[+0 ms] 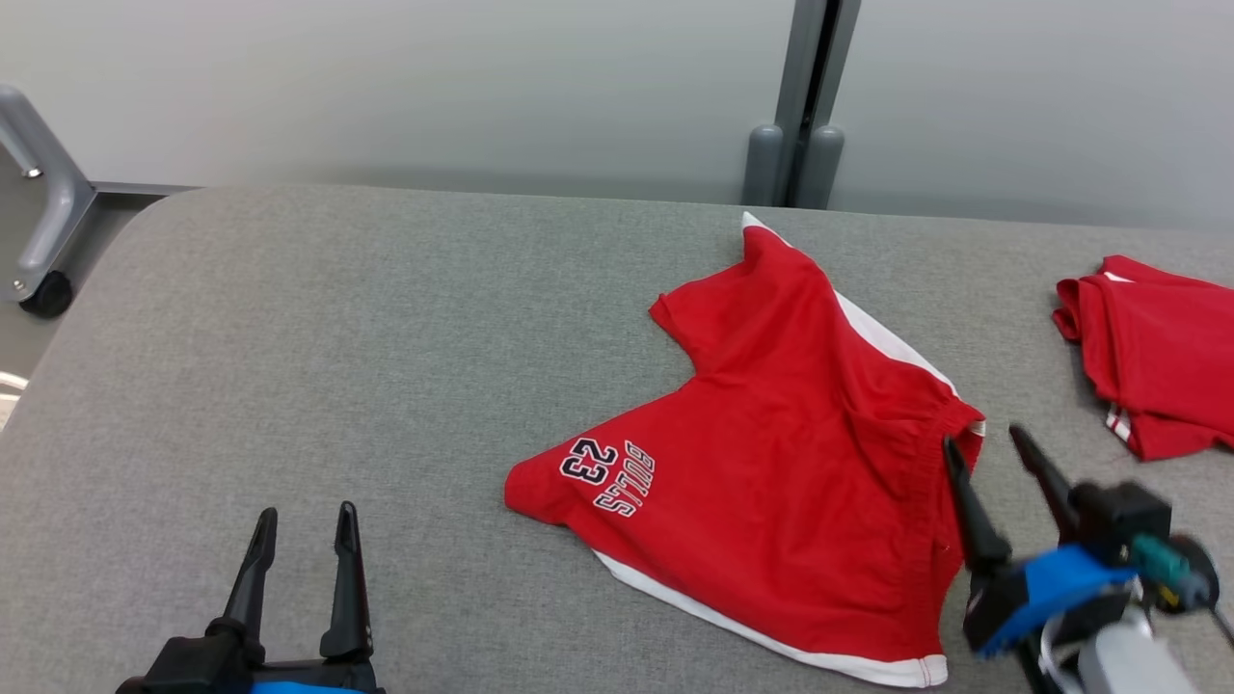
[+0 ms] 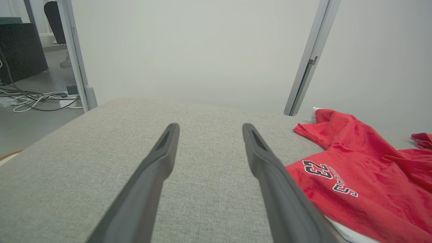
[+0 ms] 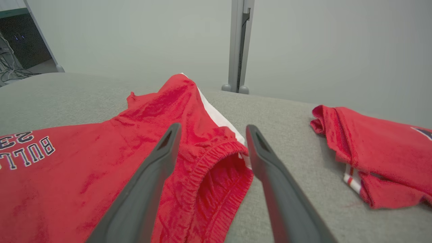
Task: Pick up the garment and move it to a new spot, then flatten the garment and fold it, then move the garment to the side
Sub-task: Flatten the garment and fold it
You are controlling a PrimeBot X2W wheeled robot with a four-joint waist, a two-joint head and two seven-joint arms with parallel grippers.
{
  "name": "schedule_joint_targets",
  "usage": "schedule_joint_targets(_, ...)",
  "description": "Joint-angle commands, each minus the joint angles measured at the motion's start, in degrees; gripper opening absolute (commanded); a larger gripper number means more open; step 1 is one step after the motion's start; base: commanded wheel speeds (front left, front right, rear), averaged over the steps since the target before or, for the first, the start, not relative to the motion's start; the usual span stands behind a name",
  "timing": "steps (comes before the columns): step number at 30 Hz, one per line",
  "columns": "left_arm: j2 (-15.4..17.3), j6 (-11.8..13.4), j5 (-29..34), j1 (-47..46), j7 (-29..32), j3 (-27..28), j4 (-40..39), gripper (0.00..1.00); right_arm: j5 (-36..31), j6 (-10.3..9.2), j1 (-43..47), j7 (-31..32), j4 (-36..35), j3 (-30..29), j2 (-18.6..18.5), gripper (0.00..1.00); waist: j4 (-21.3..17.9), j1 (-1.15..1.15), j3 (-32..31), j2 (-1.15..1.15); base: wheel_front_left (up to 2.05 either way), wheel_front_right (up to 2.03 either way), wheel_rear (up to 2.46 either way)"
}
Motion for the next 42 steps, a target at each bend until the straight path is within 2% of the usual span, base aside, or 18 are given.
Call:
schedule_joint_targets(1, -0.02, -0.06, 0.01, 0.08, -0.26, 0.58, -0.37, 1.00, -0.89, 0.02, 4.65, -0.25, -2.91, -0.89, 1.22, 1.00, -0.66, 0.01, -0.11, 0.01, 0.00, 0.00, 0.00)
schedule_joint_targets(11, -0.02, -0.06, 0.38, -1.11, -0.26, 0.50, -0.45, 1.00, -2.13, 0.02, 17.63, 5.04, -13.62, -1.41, 5.70, 1.00, -1.99, 0.01, 0.54, 0.01, 0.00, 0.00, 0.00)
schedule_joint_targets(22, -0.03, -0.06, 0.37, -1.20, -0.26, 0.09, -0.39, 1.00, -3.01, 0.02, 22.14, 10.88, -11.22, -1.71, 7.88, 1.00, -1.29, 0.01, 1.14, 0.01, 0.00, 0.00, 0.00)
schedule_joint_targets(23, -0.02, -0.06, 0.31, -1.28, -0.26, 0.10, -0.25, 1.00, -2.29, 0.02, 21.86, 12.32, -9.68, -1.14, 8.15, 0.05, -1.30, 0.01, 1.17, 0.01, 0.00, 0.00, 0.00)
schedule_joint_targets(24, -0.02, -0.06, 0.27, -1.27, -0.26, 0.08, -0.20, 1.00, -2.11, 0.03, 21.61, 12.60, -9.17, -1.01, 8.23, 0.00, -1.32, 0.01, 1.14, 0.01, 0.00, 0.00, 0.00)
schedule_joint_targets(33, -0.03, -0.06, 0.05, -0.91, -0.26, 0.30, -0.20, 1.00, -0.65, 0.01, 22.86, 10.27, -11.70, -6.53, 7.09, 0.00, -2.21, 0.01, 1.13, 0.01, 0.00, 0.00, 0.00)
schedule_joint_targets(36, -0.03, -0.06, -0.03, -0.82, -0.26, 0.13, -0.04, 1.00, -0.72, 0.02, 25.84, 11.64, -15.34, -9.38, 6.32, 0.00, -2.56, 0.01, 0.84, 0.01, 0.00, 0.00, 0.00)
schedule_joint_targets(42, -0.02, -0.06, -0.43, -1.13, -0.26, -0.67, 0.23, 1.00, 0.04, 0.01, 29.41, 15.35, -19.06, -10.66, 5.96, 0.00, -2.90, 0.01, 0.54, 0.01, 0.00, 0.00, 0.00)
